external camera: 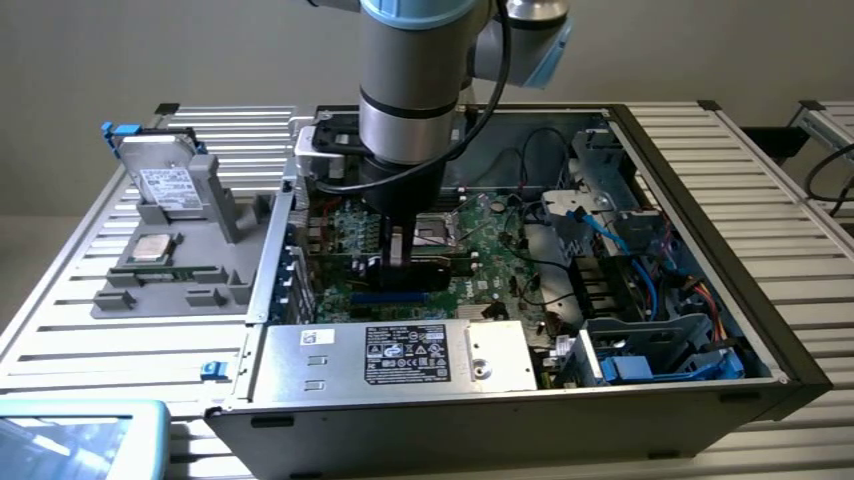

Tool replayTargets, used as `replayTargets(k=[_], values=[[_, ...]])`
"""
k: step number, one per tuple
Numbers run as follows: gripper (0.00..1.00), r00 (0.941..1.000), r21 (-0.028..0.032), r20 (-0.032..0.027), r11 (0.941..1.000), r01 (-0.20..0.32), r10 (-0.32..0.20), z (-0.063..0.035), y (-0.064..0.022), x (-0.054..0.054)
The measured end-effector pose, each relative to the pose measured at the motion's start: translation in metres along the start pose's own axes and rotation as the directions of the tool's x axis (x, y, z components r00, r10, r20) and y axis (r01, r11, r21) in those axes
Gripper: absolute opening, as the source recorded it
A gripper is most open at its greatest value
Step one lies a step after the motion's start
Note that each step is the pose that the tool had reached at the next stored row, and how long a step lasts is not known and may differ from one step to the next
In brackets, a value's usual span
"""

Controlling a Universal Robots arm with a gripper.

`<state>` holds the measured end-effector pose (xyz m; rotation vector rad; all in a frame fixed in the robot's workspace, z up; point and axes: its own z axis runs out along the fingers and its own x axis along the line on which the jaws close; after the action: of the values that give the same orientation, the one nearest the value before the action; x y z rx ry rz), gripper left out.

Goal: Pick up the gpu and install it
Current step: 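Insert the gpu into the slot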

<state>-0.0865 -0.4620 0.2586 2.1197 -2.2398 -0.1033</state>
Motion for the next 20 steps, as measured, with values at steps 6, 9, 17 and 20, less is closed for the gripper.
replayTargets(k=[6, 9, 17, 20], values=[[0.28, 1.0000, 0.0000, -0.0012, 1.0000, 0.010, -0.010, 0.0002, 0.0002, -0.0034], [0.28, 0.9999, 0.0000, -0.0018, 0.9999, 0.016, -0.016, 0.0002, 0.0002, -0.0034], [0.28, 0.9993, -0.0007, -0.0070, 0.9993, 0.037, -0.037, 0.0004, 0.0004, -0.0034], [0.28, 0.9991, -0.0009, -0.0156, 0.9992, 0.040, -0.040, 0.0008, 0.0004, -0.0036]])
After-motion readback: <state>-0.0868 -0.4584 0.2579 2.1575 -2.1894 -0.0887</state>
